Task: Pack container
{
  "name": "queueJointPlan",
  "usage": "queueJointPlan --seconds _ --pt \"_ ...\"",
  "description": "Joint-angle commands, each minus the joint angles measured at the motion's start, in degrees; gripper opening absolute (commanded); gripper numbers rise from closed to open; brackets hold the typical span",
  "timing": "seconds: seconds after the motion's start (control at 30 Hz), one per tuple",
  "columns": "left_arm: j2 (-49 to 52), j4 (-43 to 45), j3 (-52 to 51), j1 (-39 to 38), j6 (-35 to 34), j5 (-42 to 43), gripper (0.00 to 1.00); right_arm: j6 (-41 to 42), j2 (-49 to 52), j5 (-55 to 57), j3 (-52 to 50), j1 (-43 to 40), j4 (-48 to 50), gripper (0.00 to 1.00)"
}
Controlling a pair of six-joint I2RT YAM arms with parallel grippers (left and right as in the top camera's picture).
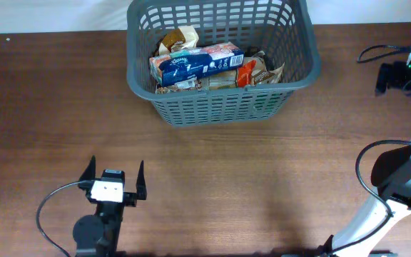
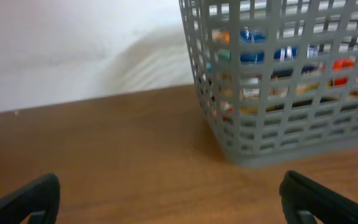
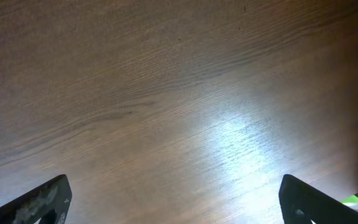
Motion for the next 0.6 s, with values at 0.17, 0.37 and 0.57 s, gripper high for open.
queueJointPlan --seconds 0.17,0.37,0.57 --pt "-0.6 -0.7 -1.0 0.4 6.3 0.6 0.99 0.5 -0.3 0.7 -0.3 0.0 0.2 0.99" --pt "-0.5 -0.7 -1.0 0.4 6.1 0.8 0.99 0.5 -0.3 0.7 -0.3 0.0 0.2 0.99" --pt "-0.5 -0.7 -1.0 0.4 6.1 0.8 0.99 0.5 -0.3 0.7 -0.3 0.0 0.2 0.99"
